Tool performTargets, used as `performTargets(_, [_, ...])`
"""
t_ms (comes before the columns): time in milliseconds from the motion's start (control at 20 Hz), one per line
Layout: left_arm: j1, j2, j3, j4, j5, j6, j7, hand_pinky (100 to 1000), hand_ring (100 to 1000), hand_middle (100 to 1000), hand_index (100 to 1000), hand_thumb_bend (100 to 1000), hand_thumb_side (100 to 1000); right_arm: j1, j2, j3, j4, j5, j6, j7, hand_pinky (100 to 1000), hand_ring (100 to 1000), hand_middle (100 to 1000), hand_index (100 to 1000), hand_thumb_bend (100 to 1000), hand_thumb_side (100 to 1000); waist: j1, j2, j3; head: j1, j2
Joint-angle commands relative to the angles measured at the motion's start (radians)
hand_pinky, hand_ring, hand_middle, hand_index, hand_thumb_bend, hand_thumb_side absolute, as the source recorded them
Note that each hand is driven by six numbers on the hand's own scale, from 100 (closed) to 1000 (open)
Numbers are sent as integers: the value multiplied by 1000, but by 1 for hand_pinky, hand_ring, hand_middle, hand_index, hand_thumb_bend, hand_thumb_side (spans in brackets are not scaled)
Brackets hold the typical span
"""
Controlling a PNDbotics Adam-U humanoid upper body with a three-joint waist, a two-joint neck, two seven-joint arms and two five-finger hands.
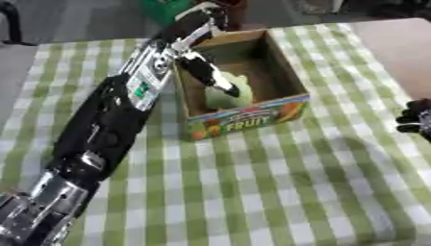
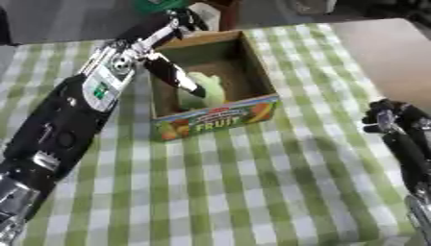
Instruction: Pick up objects on the table and place them in the box.
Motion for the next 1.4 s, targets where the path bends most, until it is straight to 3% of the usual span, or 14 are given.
performTargets(50, [-3, 62, 31, -112, 116, 40, 49, 657, 785, 771, 792, 1000, 306, -3, -14, -12, -7, -3, -2, -4, 615, 626, 564, 663, 100, 570, -7, -23, 7, -11, -1])
performTargets(250, [53, 113, 97, -196, 278, 139, 128, 589, 739, 722, 751, 911, 240, 9, -15, -18, -4, -3, -4, -10, 616, 626, 564, 663, 100, 578, -11, -31, 33, -28, 6])
performTargets(400, [111, 141, 149, -222, 422, 203, 187, 570, 724, 705, 737, 848, 244, 15, -13, -20, -1, -3, -5, -12, 616, 626, 564, 663, 100, 580, -13, -37, 52, -37, 12])
performTargets(600, [196, 177, 188, -260, 554, 240, 235, 559, 716, 698, 730, 797, 264, 26, -12, -24, 2, -2, -7, -16, 616, 626, 564, 663, 100, 581, -17, -43, 78, -44, 22])
performTargets(1100, [402, 227, 252, -384, 666, 276, 291, 557, 715, 698, 730, 737, 310, 39, -12, -31, 2, -2, -10, -24, 616, 626, 564, 663, 100, 583, -20, -50, 113, -33, 43])
performTargets(1400, [477, 229, 269, -446, 696, 286, 298, 558, 716, 700, 732, 728, 324, 39, -11, -34, 1, -1, -11, -28, 616, 626, 563, 664, 100, 583, -21, -49, 118, 10, 57])
